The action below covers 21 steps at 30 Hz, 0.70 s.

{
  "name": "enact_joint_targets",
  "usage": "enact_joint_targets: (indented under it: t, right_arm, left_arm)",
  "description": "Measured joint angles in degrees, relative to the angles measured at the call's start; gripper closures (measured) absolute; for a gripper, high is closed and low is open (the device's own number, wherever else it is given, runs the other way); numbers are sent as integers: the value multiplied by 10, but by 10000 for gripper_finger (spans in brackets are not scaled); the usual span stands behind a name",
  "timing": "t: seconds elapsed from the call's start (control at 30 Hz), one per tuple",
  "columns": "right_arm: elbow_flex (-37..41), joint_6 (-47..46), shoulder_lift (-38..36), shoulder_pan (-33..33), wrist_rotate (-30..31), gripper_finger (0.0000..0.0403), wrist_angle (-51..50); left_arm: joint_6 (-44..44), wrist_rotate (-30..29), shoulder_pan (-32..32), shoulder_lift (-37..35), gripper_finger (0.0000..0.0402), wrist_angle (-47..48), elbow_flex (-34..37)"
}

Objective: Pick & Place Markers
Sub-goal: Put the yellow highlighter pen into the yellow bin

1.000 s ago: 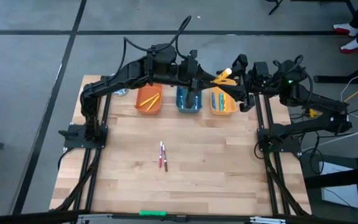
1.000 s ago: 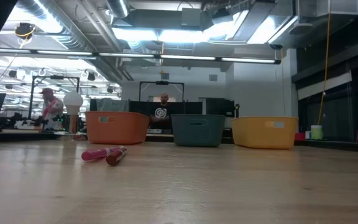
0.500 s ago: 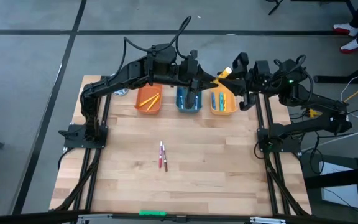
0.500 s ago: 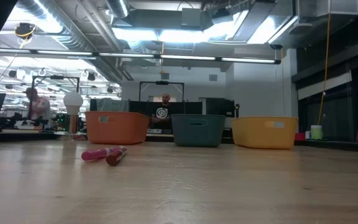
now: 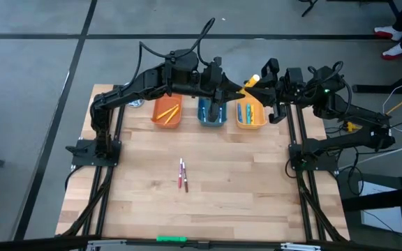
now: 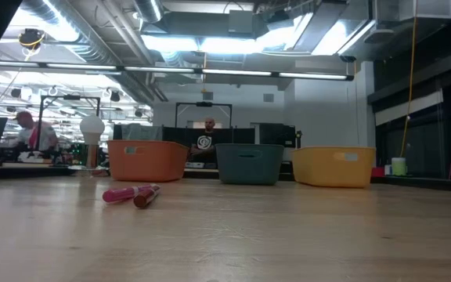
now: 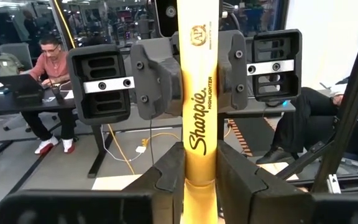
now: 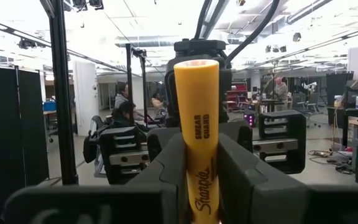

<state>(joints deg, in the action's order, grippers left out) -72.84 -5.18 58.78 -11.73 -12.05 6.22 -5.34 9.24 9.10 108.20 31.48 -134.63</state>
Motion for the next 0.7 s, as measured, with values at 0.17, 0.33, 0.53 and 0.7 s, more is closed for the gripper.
enact_joint_targets:
  t: [0.17, 0.33, 0.53, 0.7]
  right_arm:
    - [0, -9, 0, 0, -2, 337, -1]
    - [0, -8, 0, 0, -5, 337, -1]
    - [0, -6, 0, 0, -12, 337, -1]
    - [0, -6, 0, 0, -13, 337, -1]
  left_arm:
    - [1, 0, -1, 0, 306, 0, 0]
    - [7, -15, -1, 0, 253, 0, 0]
    - [10, -21, -1, 0, 196, 0, 0]
    - [15, -22, -1, 0, 168, 3, 0]
